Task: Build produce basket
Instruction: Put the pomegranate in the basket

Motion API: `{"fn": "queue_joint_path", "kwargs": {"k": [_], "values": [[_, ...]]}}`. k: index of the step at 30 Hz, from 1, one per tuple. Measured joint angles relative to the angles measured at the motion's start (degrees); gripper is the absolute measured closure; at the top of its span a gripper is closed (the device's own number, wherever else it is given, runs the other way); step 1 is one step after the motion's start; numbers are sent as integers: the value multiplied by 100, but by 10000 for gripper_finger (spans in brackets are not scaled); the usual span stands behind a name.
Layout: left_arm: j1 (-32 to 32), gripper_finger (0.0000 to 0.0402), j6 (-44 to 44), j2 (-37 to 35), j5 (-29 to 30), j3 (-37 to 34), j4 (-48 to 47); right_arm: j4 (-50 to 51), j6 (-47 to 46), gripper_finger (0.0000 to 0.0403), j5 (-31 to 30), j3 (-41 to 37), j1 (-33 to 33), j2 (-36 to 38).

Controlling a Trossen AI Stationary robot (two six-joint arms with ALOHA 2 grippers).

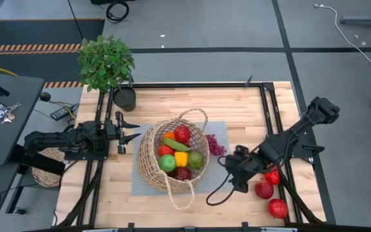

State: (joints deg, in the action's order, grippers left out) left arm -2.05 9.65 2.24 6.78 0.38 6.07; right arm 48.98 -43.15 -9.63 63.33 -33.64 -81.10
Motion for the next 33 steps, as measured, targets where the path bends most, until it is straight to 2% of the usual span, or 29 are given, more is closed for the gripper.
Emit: {"fn": "queue_joint_path", "kwargs": {"k": [5, 9, 14, 25, 33], "values": [[-2, 241, 0, 0, 0, 2, 0, 959, -1333, 46, 70, 0, -239, 0], [-2, 241, 0, -2, -2, 0, 0, 1454, -2169, 32, 503, 0, -426, 0], [-2, 241, -2, 0, 0, 2, 0, 1687, -3497, 19, 847, 0, -719, -58], [-1, 241, 0, 0, -1, 0, -9, 1774, -6354, 19, 1799, 0, -1580, -140], [-2, 241, 0, 0, -1, 1, -20, 1878, -7591, 19, 1904, 0, -1984, -251]]}}
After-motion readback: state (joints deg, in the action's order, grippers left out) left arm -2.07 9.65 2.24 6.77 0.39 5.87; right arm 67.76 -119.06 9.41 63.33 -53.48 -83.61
